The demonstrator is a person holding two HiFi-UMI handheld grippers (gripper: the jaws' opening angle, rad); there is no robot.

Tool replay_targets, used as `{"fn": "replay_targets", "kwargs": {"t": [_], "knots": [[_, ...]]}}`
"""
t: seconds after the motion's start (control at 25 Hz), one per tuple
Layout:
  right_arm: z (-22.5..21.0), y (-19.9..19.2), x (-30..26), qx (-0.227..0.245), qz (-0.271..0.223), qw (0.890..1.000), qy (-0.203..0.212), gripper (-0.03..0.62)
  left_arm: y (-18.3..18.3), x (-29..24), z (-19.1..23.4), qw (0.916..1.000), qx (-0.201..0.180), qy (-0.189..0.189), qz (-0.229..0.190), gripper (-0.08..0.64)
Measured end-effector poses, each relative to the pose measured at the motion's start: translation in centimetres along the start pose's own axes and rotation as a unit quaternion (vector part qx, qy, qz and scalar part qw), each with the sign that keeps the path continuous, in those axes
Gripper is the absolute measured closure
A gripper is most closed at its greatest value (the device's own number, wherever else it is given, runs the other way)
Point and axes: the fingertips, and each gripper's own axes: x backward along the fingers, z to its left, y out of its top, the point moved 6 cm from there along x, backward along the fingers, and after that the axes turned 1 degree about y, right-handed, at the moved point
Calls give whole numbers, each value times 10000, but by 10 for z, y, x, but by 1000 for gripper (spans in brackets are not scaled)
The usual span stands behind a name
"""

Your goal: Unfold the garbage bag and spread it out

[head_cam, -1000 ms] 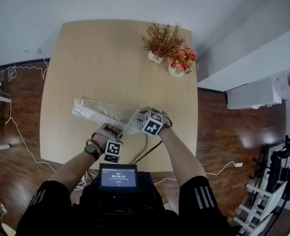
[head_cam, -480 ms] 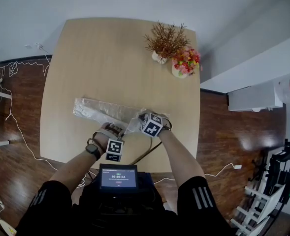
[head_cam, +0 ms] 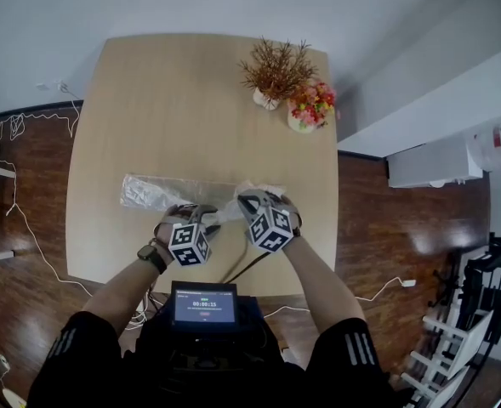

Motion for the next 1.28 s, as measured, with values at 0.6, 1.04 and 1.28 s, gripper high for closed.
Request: {"fn": "replay_targets", "kwargs": {"t": [0.6,1.04,1.28], "knots": [[28,-17,51,-578,-480,9959,-501,552,54,-16,-2,9994,148,-179,-274,560],[16,-24,136,-2093,-1270,9635,-1083,509,38,-40,-47,9756,-2130,166,500,560],[5,-30,116,-2494,-868,9627,-595,485,41,-45,-83,9680,-2415,-462,506,560]]}}
